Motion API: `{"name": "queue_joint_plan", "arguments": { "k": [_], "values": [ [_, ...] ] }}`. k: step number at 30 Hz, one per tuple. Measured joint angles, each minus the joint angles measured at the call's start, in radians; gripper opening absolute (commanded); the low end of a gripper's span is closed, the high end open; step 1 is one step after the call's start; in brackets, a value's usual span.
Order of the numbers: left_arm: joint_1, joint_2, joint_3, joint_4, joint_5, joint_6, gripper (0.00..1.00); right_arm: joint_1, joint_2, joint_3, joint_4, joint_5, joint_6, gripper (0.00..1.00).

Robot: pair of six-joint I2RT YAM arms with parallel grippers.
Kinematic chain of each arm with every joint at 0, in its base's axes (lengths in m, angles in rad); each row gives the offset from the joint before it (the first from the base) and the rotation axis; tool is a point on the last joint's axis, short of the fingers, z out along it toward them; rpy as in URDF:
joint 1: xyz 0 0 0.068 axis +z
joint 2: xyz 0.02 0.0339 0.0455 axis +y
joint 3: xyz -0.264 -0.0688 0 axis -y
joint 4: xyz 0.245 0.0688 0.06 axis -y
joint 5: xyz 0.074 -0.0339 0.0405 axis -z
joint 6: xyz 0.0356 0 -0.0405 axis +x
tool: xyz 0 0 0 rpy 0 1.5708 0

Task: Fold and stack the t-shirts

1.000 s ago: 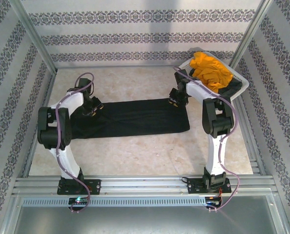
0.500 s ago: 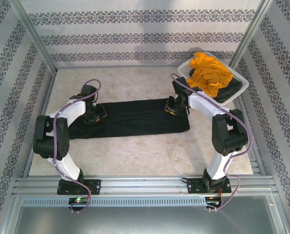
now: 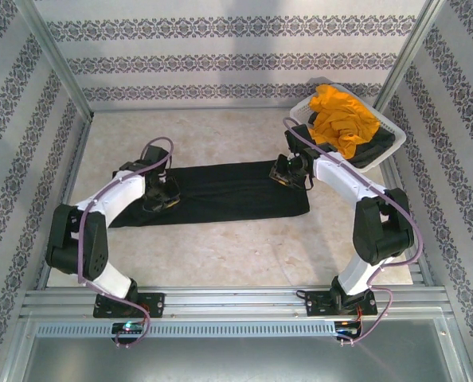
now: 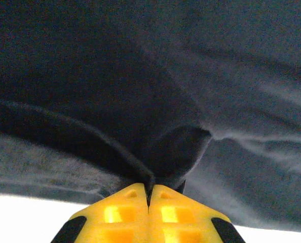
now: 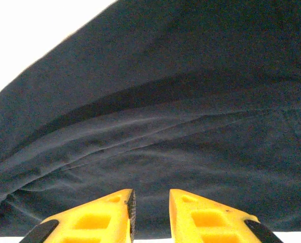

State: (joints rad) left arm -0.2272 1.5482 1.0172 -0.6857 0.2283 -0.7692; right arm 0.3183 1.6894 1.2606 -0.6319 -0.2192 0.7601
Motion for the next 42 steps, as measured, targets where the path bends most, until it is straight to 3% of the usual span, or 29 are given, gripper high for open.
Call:
{"name": "queue_joint_plan", "arguments": {
  "k": [3,5,7,13,17,21,26,29,32,37,42],
  "values": [
    [-0.03,-0.01,-0.045,-0.016,0.002,-0.057,0.09,0.0,0.0,-0.028,0.0,0.0,0.003,0.26],
    [-0.039,-0.006,-0.06,-0.023,0.004,-0.077,0.36,0.0,0.0,-0.04,0.0,0.0,0.004,0.26],
    [-0.045,-0.003,-0.066,-0.033,0.008,-0.098,0.49,0.0,0.0,-0.042,0.0,-0.001,0.008,0.26],
    [-0.059,-0.05,-0.077,-0.054,0.025,-0.148,0.48,0.0,0.0,-0.049,0.009,-0.011,0.021,0.26],
    [-0.043,-0.174,-0.045,-0.159,-0.081,-0.16,0.58,0.0,0.0,-0.059,0.016,-0.019,0.028,0.26],
    [0.105,-0.233,-0.029,-0.199,-0.149,-0.148,0.57,0.008,0.0,-0.059,0.024,-0.028,0.029,0.26],
    [0.28,-0.175,-0.029,-0.199,-0.189,-0.089,0.57,0.027,0.0,-0.059,0.029,-0.051,0.029,0.26],
    [0.304,-0.127,-0.036,-0.194,-0.192,-0.053,0.51,0.037,0.0,-0.059,0.047,-0.072,0.029,0.26],
    [0.311,-0.105,-0.06,-0.183,-0.188,-0.027,0.27,0.045,0.0,-0.059,0.058,-0.087,0.03,0.26],
    [0.314,-0.1,-0.079,-0.174,-0.164,-0.003,0.0,0.047,0.0,-0.059,0.061,-0.094,0.03,0.26],
    [0.299,-0.179,-0.125,-0.189,-0.139,0.006,0.0,0.047,0.0,-0.058,0.061,-0.094,0.03,0.26]
  ]
}}
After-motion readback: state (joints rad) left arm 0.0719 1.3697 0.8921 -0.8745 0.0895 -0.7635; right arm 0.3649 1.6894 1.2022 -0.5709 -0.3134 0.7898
